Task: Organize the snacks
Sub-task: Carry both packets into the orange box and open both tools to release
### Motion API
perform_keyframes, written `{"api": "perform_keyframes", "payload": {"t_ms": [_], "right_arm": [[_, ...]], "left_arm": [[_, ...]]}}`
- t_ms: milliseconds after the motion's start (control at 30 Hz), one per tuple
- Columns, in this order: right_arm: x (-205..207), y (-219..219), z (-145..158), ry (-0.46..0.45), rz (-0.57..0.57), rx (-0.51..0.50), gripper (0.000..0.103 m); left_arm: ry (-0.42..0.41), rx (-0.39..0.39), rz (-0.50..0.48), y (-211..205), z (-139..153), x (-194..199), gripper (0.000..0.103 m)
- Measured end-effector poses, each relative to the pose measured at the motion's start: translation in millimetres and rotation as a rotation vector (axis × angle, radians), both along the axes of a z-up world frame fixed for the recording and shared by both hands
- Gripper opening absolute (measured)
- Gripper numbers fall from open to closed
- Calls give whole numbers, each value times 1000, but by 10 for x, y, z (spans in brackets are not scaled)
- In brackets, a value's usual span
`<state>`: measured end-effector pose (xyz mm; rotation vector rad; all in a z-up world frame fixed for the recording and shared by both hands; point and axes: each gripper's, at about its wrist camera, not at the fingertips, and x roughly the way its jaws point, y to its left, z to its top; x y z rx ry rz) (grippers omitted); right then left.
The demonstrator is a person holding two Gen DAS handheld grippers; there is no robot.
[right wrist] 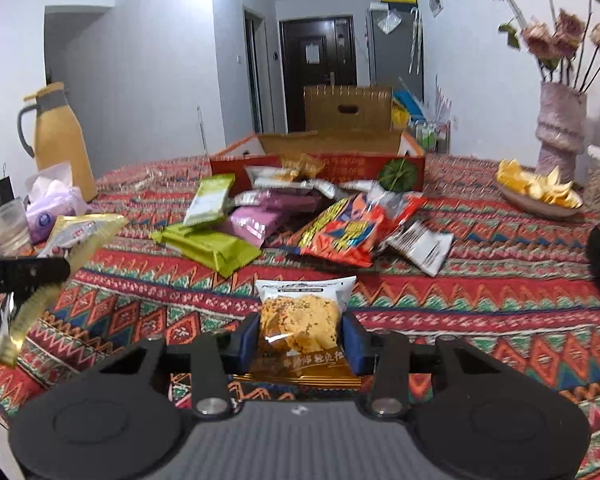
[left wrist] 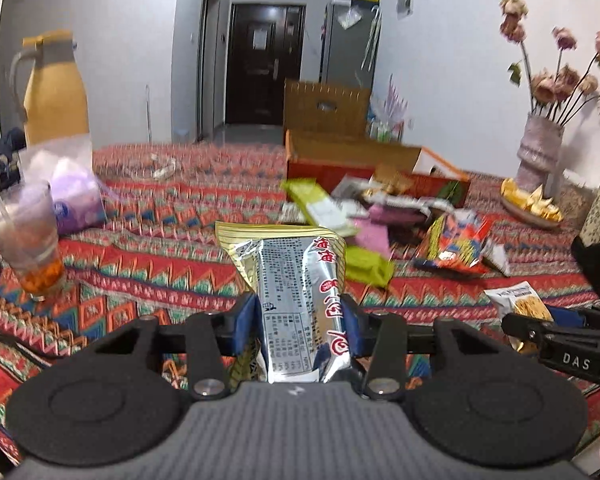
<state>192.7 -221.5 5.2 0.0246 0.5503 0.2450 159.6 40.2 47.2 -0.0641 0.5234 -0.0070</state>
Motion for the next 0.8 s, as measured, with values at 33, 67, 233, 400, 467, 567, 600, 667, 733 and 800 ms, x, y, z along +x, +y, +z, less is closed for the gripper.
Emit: {"api": "perform_keyframes", "payload": {"t_ms": [33,67,233,400,467,567,600,667,733,800], "right_arm": [[-40,-24,28,-12,-3,4,42],[-70,-57,56,-23,-6,8,42],[-130,-162,145,-55,-19,19,42],[14,-267,264,-72,-13,45,42],[135,-311,352,-90,-7,46,42],[378,-389,499,-108,10,51,42],[476,-413,559,-112,15,53,42],[710,-465,694,-125,26,53,42],[980,-518,842,-143,37,52,42],[1272,-549,964,-154,40,43,42]], "left_arm": [[-11,1,-2,-16,37,-25,45],[-21,2,-5,-33,68,-45,45],[-43,-2,-18,-104,161,-48,45],[-62,-12,-42,-125,301,160,45],[-69,-28,-54,-115,394,318,45],[-82,-47,-80,-94,542,650,45],[-82,-48,-83,-88,584,771,45],[-91,-53,-91,-78,675,1056,45],[-97,-48,-92,-69,747,1354,45],[-99,-44,-86,-65,803,1686,45]]}}
